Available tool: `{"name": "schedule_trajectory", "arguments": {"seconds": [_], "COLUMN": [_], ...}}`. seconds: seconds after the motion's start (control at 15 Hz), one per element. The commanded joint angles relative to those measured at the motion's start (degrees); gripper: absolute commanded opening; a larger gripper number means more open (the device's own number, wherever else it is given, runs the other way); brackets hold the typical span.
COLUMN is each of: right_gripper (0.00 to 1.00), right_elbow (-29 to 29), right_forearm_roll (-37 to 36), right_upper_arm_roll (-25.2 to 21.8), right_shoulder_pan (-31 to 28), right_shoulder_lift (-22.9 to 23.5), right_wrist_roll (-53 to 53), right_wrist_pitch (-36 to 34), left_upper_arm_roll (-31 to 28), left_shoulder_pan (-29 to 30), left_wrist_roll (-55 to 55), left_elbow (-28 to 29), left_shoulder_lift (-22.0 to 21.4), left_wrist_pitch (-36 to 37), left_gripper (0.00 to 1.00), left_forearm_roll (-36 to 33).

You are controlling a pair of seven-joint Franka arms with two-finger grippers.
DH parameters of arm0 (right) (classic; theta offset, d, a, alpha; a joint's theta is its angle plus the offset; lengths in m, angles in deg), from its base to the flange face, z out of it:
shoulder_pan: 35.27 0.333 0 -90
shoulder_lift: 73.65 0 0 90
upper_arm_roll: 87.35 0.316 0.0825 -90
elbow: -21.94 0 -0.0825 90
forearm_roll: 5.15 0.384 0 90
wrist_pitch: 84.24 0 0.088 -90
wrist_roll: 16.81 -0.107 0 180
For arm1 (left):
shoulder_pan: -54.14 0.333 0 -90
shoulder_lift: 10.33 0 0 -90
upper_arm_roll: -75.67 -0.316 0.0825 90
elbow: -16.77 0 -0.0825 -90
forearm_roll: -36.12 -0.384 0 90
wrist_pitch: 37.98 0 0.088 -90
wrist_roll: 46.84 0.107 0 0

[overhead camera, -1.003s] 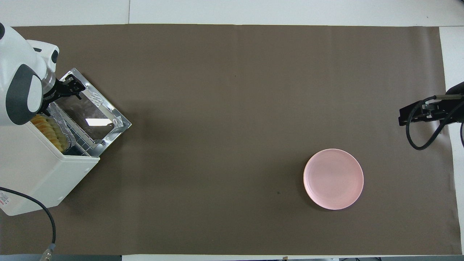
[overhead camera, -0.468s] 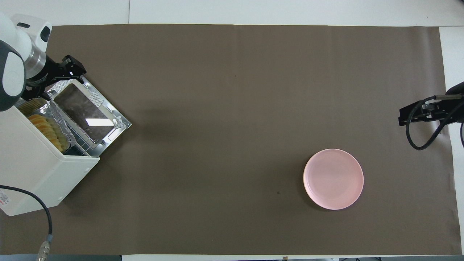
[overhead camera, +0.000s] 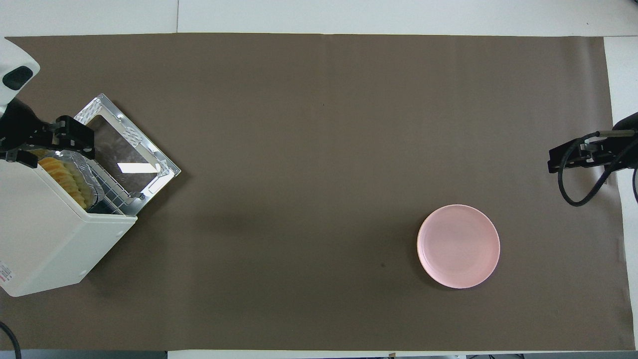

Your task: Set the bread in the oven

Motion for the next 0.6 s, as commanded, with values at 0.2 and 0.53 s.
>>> {"name": "schedule_trajectory", "arguments": {"seconds": [0.2, 0.53], "right_gripper": [1.0, 1.0], "right_elbow": [1.2, 1.2], "right_forearm_roll": [-0.8, -0.8], "right_upper_arm_roll": [0.4, 0.4], "right_shoulder_pan": [-0.4, -0.4], "right_shoulder_lift": [-1.2, -1.2], "right_wrist_roll": [0.8, 0.8], "right_wrist_pitch": [-0.3, -0.3], "left_upper_arm_roll": [15.4, 21.0], "left_shoulder_pan": [14.2, 18.5], "left_wrist_roll": [4.9, 8.3], "left_elbow": [5.5, 3.6], "left_shoulder_lift": [-8.0, -7.7], "left_wrist_pitch": [-1.6, -0.4], "left_gripper": [1.0, 1.0], "left_forearm_roll": [-3.0, -2.9]}}
